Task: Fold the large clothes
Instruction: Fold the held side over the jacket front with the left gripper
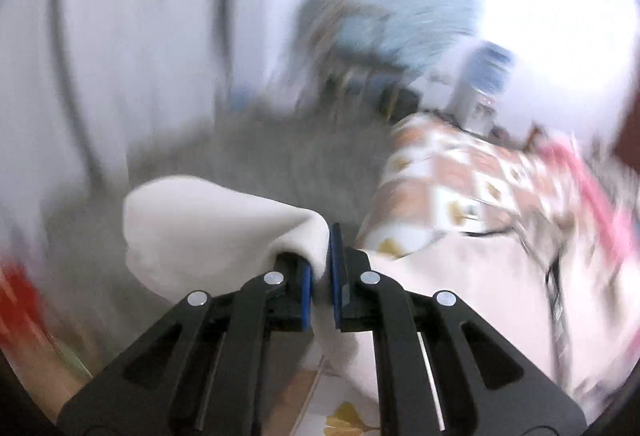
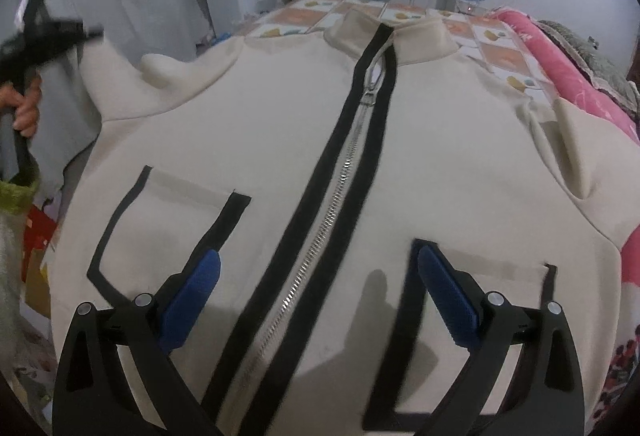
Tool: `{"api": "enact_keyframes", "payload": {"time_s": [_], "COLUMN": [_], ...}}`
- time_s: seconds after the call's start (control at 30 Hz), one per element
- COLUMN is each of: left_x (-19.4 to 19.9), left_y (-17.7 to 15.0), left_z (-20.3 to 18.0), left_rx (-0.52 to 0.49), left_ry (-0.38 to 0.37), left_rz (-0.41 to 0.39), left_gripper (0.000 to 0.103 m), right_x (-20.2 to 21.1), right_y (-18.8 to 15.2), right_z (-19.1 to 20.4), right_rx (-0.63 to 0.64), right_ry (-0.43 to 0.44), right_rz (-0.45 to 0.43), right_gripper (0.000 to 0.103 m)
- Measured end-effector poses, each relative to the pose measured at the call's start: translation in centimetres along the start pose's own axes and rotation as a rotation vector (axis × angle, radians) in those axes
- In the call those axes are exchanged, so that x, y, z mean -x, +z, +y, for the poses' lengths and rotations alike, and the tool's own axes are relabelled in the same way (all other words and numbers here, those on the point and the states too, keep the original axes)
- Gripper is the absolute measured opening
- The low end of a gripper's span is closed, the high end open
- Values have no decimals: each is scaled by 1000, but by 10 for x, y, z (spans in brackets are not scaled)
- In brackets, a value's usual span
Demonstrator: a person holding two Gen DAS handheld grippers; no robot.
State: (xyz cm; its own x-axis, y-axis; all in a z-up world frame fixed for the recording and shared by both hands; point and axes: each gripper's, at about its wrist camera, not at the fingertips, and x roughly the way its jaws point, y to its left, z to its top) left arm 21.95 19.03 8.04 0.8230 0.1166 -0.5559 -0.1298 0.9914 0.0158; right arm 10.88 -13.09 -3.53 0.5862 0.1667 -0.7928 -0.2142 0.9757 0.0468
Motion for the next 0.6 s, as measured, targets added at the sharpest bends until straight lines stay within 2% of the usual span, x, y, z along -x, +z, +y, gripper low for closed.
{"api": "enact_keyframes", "payload": {"time_s": [0.03,0.07,0.13,0.17,0.23,0.3,0.37,0.47,0.5,0.53,0.6], "left_x": [21,32,62,68,76,73,62,35,38,42,51], "left_y": [2,3,-18,-28,-63,-98,-127,-168,-172,-171,-161], "left_z": [-34,-58,-124,-143,-183,-206,-217,-214,-207,-203,-189], "left_rx": [-129,-214,-459,-522,-641,-688,-713,-682,-654,-633,-552], "left_ry": [11,18,45,42,-18,-85,-123,-161,-164,-177,-244], "left_rz": [-65,-103,-180,-187,-141,-57,31,218,188,184,202], "left_gripper": [7,8,8,8,11,11,18,20,23,34,36], "right_x": [4,9,17,22,32,40,47,51,52,54,55], "right_y": [-2,-4,-9,-12,-19,-26,-35,-47,-49,-52,-54], "right_z": [-3,-7,-15,-21,-31,-42,-55,-73,-77,-82,-87], "right_rx": [-3,-10,-26,-39,-61,-81,-107,-141,-147,-155,-160], "right_ry": [-3,-6,-10,-14,-23,-34,-50,-56,-58,-59,-52], "right_rz": [-10,-20,-36,-46,-61,-70,-70,-51,-45,-36,-26], "right_gripper": [96,96,96,96,96,96,96,96,96,96,96]}}
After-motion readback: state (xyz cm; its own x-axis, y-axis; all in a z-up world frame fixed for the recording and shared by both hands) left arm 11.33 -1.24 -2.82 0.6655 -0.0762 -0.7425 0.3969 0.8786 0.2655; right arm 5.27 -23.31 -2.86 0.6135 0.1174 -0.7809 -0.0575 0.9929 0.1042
